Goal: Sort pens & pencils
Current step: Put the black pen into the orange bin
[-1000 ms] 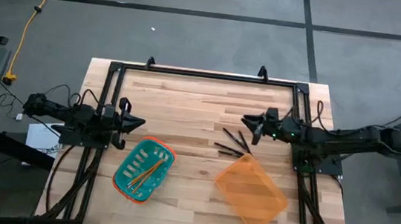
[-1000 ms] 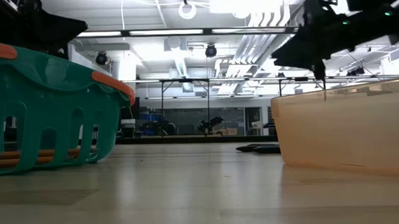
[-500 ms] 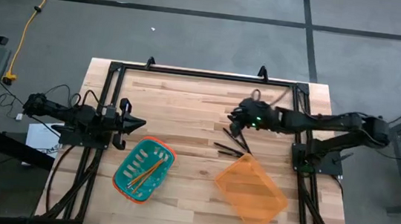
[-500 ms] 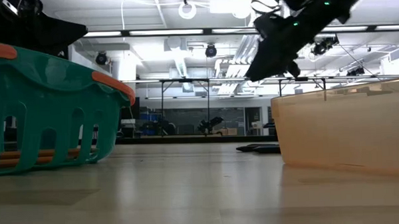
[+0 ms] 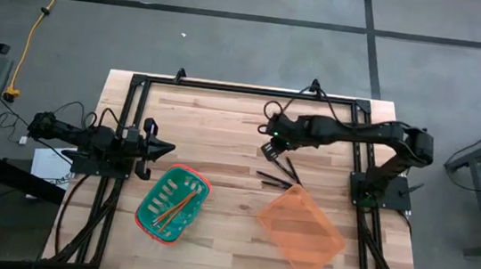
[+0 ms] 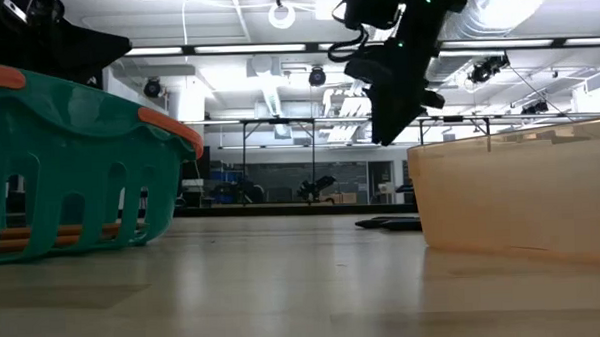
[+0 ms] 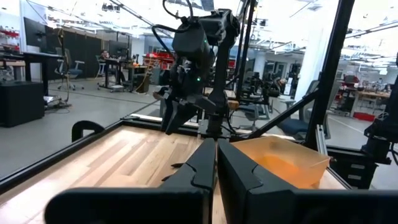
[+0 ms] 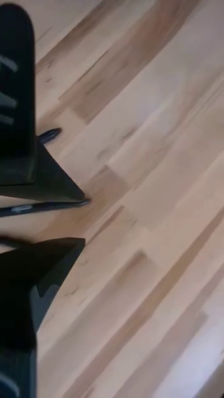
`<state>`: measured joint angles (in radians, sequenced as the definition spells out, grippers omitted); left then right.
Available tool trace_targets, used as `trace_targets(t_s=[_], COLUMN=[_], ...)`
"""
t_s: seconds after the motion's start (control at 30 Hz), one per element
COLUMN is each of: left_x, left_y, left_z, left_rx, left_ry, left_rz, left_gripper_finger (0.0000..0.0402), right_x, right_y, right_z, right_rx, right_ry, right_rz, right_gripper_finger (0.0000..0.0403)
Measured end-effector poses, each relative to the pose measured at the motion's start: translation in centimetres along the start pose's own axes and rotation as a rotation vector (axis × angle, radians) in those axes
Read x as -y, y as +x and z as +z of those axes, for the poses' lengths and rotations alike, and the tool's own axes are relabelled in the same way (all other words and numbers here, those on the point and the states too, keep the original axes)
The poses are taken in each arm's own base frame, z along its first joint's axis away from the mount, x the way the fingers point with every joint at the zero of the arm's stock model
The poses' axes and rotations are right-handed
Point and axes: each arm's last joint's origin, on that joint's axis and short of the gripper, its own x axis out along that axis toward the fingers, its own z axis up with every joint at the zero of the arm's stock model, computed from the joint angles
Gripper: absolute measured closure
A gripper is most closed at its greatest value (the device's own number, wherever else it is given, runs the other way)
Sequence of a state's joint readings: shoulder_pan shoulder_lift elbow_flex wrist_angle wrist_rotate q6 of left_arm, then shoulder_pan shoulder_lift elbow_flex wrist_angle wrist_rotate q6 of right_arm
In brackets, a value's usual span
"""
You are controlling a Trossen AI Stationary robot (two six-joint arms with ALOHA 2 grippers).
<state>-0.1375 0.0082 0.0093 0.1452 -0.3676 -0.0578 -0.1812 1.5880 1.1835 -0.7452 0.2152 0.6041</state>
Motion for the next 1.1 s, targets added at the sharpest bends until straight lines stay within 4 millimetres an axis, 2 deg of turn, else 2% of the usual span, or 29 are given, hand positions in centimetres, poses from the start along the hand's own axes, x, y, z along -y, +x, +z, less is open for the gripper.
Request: trace_targets(t_s=[0.17, 0.3, 0.6, 0.9, 1.1], left_x=[0.0, 0.0, 0.0, 0.0, 0.0], left_y=[0.0, 0.0, 0.0, 0.0, 0.0], left_z=[-0.1, -0.2, -0.2, -0.2, -0.2], left_rx=[-0.014, -0.015, -0.021, -0.021, -0.02], left_ry=[0.005, 0.005, 0.008, 0.008, 0.008], left_rz=[0.001, 0.001, 0.001, 0.001, 0.001], left_gripper_finger=[0.0396, 0.0396, 0.0397, 0.0396, 0.0396], right_x=[0.7, 1.1, 1.4, -0.3, -0.2], right_y=[-0.1, -0.6, -0.6, -1.0, -0.9], right_z=[0.8, 1.3, 1.5, 0.7, 0.8], right_rx=[-0.107, -0.182, -0.183, -0.125, -0.157], right_ry=[0.106, 0.131, 0.096, 0.049, 0.077], right_rz=[-0.072, -0.029, -0.025, -0.054, -0.019], right_gripper_finger=[0.03, 0.0298, 0.0297, 0.0297, 0.0297])
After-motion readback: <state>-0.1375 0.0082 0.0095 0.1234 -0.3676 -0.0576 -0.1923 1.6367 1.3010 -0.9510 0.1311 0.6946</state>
